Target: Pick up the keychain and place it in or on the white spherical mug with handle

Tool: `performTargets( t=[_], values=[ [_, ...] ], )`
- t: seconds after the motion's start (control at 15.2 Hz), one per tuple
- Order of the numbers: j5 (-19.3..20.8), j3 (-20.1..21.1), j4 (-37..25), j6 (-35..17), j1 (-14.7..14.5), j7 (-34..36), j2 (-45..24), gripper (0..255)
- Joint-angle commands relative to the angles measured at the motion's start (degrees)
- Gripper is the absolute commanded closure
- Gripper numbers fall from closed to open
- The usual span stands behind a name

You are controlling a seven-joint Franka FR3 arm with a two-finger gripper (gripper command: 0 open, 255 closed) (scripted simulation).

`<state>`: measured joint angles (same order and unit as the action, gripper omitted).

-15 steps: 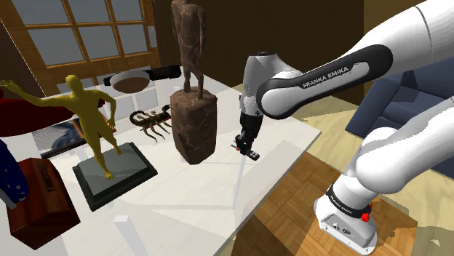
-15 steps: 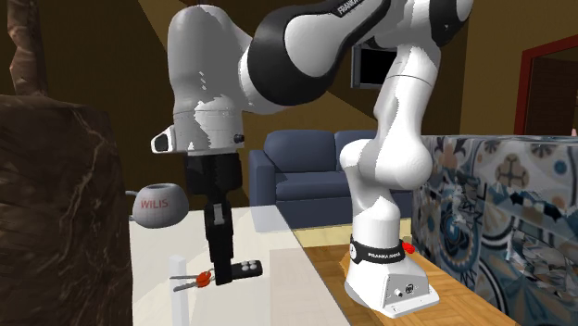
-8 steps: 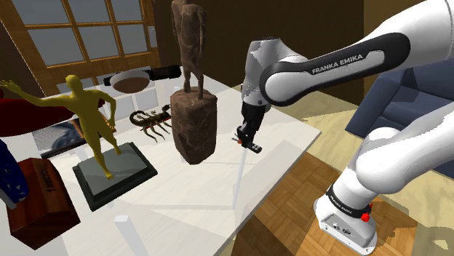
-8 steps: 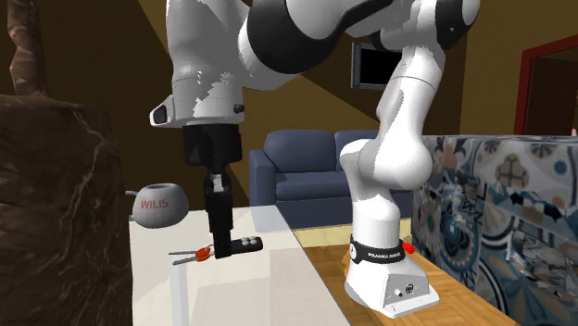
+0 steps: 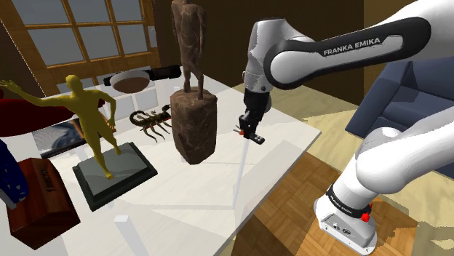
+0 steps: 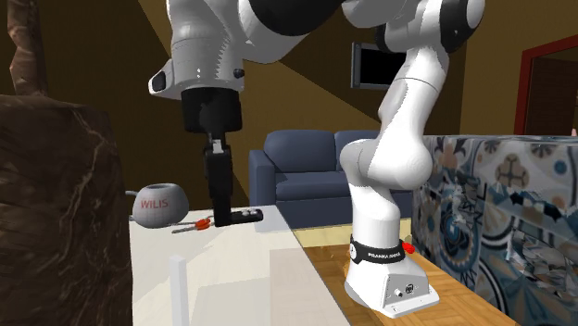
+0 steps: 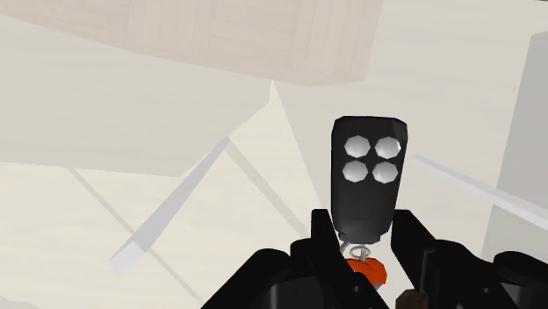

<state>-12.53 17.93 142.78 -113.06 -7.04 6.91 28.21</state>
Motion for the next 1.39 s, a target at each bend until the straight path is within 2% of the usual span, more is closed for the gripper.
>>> performTargets(
  t=[0.0,0.73,1.32],
  values=[
    [0.2,-0.2,-1.1,1.4,0.1,0.0,0.3,255],
    [1.0,-1.4,-8.2,10.1,0.4,0.5,1.8,255],
    [6.6,-9.6,-13.5,9.9,6.0,-10.5,-4.9,255]
  ],
)
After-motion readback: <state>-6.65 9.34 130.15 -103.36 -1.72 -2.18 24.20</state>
